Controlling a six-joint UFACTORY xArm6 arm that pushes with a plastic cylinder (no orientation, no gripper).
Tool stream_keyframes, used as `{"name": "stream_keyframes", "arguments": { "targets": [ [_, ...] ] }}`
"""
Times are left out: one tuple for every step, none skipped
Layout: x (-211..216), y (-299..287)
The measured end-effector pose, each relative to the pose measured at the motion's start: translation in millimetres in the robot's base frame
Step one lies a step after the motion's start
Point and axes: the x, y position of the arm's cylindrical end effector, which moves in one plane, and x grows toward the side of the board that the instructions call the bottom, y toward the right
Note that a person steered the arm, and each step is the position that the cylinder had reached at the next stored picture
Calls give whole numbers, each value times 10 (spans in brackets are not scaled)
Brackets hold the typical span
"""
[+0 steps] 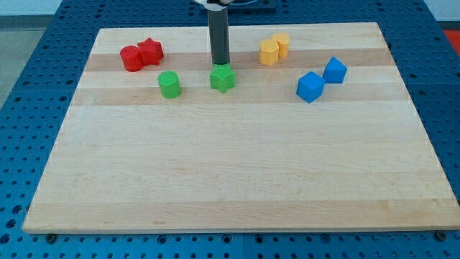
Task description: Push the blue triangle into the blue cube
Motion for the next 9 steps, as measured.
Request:
{"name": "stream_keyframes", "arguments": {
  "targets": [
    [-18,386],
    [270,663],
    [368,512],
    [327,183],
    [327,-175],
    [327,-336],
    [327,-340],
    [328,-341],
    [327,242]
  ]
}}
